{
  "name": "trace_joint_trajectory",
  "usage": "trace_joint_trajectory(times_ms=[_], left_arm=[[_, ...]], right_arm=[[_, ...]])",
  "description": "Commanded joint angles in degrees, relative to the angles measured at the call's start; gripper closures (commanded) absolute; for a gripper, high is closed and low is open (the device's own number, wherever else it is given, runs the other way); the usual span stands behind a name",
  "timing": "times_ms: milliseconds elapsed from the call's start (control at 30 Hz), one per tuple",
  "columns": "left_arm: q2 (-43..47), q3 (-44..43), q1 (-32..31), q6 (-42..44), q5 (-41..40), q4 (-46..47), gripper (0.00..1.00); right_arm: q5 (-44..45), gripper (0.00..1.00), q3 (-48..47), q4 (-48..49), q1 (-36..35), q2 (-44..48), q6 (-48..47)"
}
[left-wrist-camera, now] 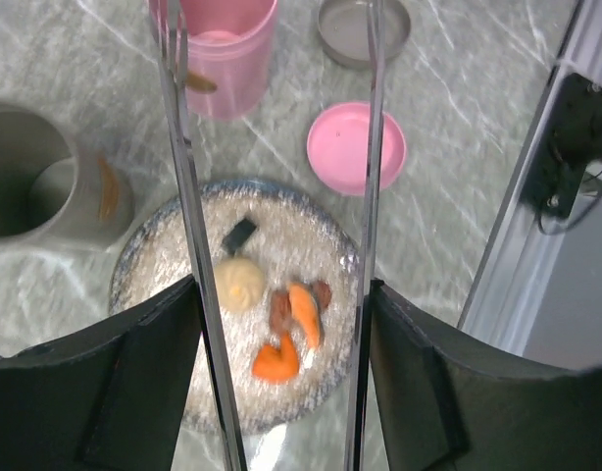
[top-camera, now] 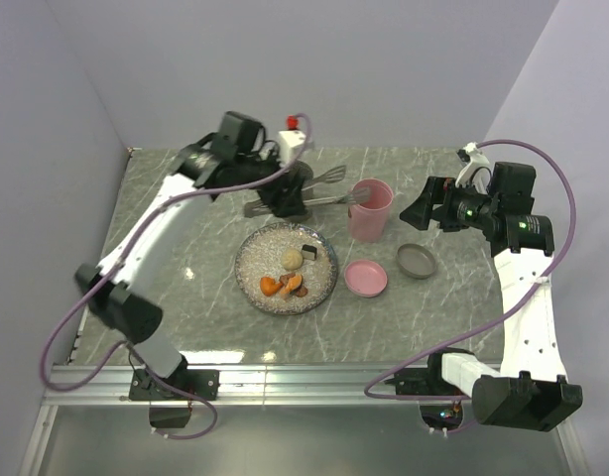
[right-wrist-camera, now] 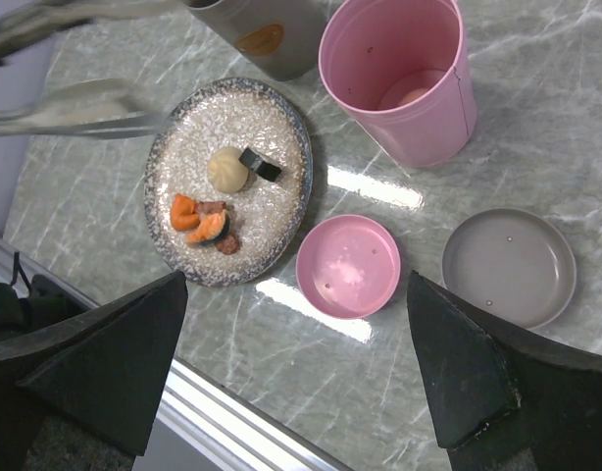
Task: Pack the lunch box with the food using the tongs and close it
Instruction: Place the fake food in the packing box, then pick up the fake food from the plate.
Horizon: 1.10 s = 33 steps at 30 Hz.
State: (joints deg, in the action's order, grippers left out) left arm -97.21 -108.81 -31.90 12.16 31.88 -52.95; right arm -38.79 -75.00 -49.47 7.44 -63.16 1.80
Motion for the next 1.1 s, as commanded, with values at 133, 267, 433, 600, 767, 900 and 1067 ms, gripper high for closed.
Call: trace_joint_trajectory(times_ms=[133, 267, 433, 600, 767, 900, 1067], left_arm=[[14.7, 16.9, 9.4, 12.8, 5.7, -8.4, 0.3], [21.1, 26.5, 11.9, 15.8, 3.0, -8.8, 0.31], [23.6, 35.7, 12.8, 17.3, -0.5, -6.9, 0.28], [23.1, 39.2, 12.9, 15.8, -2.3, -3.1, 0.28], [20.9, 39.5, 12.9, 14.1, -5.4, -0.4, 0.29], [20.3, 40.3, 12.9, 13.5, -7.7, 1.2, 0.29], [19.6, 40.5, 12.8, 13.6, -7.7, 1.3, 0.3]], right_arm=[[0.3, 0.0, -1.7, 0.7, 0.5, 1.0, -1.3], [-0.5, 0.0, -0.5, 1.0, 0.6, 1.2, -1.3], [-1.6, 0.0, 0.1, 1.1, 0.5, 1.1, -1.3], [-1.2, 0.0, 0.2, 1.0, 0.5, 1.3, -1.3], [-0.5, 0.0, 0.4, 0.5, 0.5, 1.5, -3.4], [-0.2, 0.0, 0.6, 0.4, 0.5, 1.6, -3.7], [0.0, 0.0, 0.6, 0.5, 0.5, 1.0, -3.8]])
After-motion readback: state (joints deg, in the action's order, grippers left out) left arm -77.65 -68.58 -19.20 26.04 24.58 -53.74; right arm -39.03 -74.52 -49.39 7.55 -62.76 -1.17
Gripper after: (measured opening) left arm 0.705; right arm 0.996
